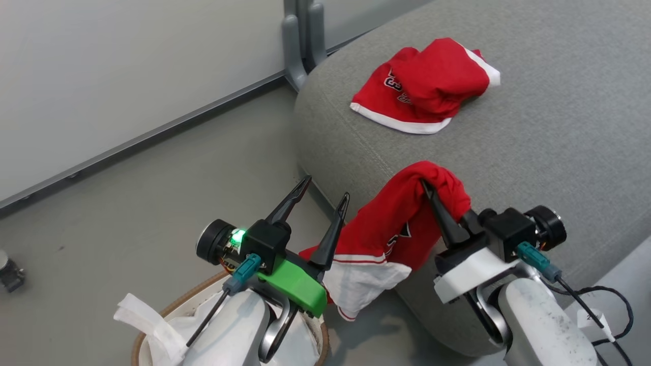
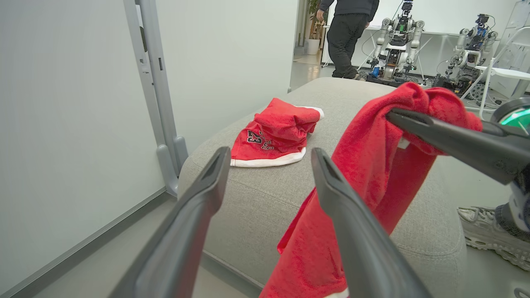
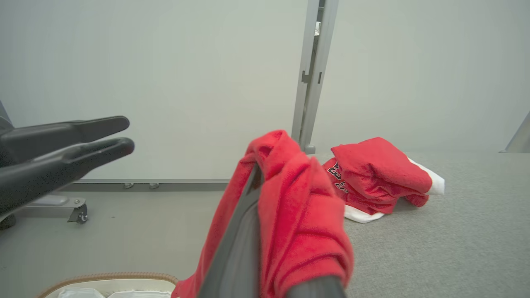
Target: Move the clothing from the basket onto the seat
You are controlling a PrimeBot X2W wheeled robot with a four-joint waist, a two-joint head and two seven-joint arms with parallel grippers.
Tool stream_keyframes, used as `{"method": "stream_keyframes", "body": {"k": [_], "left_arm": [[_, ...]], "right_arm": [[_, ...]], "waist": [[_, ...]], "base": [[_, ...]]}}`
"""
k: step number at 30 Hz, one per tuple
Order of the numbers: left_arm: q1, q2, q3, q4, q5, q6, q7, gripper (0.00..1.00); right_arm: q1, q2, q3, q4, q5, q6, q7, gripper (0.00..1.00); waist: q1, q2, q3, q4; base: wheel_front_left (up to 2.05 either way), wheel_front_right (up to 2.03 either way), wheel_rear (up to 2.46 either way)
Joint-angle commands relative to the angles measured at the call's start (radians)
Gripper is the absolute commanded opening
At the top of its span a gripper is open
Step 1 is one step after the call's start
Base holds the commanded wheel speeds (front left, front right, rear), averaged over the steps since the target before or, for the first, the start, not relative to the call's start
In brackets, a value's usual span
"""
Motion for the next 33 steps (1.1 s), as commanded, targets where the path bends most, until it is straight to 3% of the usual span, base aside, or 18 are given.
{"method": "stream_keyframes", "body": {"k": [1,6,14,20,25,31,32,33], "left_arm": [[0.012,0.004,0.000,-0.001,0.004,-0.005,-0.001,1.00],[-0.024,0.005,-0.010,-0.007,0.016,-0.004,-0.001,1.00],[-0.078,0.012,-0.023,0.004,0.038,-0.004,-0.001,1.00],[-0.114,0.025,-0.033,0.013,0.042,-0.004,-0.001,1.00],[-0.149,0.026,-0.047,0.007,0.048,-0.004,-0.001,1.00],[-0.187,0.020,-0.055,-0.003,0.049,-0.004,-0.001,1.00],[-0.189,0.018,-0.057,-0.004,0.048,-0.004,0.000,1.00],[-0.191,0.017,-0.057,-0.005,0.045,-0.004,0.000,1.00]], "right_arm": [[-0.030,-0.010,-0.005,-0.010,-0.007,-0.001,-0.002,0.00],[-0.126,-0.071,-0.030,-0.021,-0.026,-0.001,-0.002,0.00],[-0.430,-0.287,-0.026,0.008,-0.082,-0.001,-0.002,0.00],[-0.662,-0.396,-0.045,0.070,-0.099,-0.002,-0.002,0.00],[-0.794,-0.450,-0.082,0.137,-0.126,-0.002,-0.002,0.00],[-0.809,-0.444,-0.155,0.294,-0.170,-0.001,-0.002,0.00],[-0.789,-0.439,-0.161,0.336,-0.178,-0.001,-0.002,0.11],[-0.773,-0.423,-0.171,0.373,-0.180,-0.001,-0.002,0.56]], "waist": [[0.0000,-0.0001,0.039,-0.078],[0.0000,-0.0001,0.084,-0.077],[0.0000,-0.0001,0.201,-0.013],[0.0000,-0.0001,0.285,0.045],[0.0000,-0.0001,0.352,0.099],[0.0000,-0.0001,0.408,0.161],[0.0000,-0.0001,0.412,0.169],[0.0000,-0.0001,0.414,0.177]], "base": [[0.00,0.00,0.00],[0.00,0.00,0.00],[0.00,0.00,0.00],[0.00,0.00,0.00],[0.00,0.00,0.00],[0.00,0.00,0.00],[0.00,0.00,0.00],[0.00,0.00,0.00]]}}
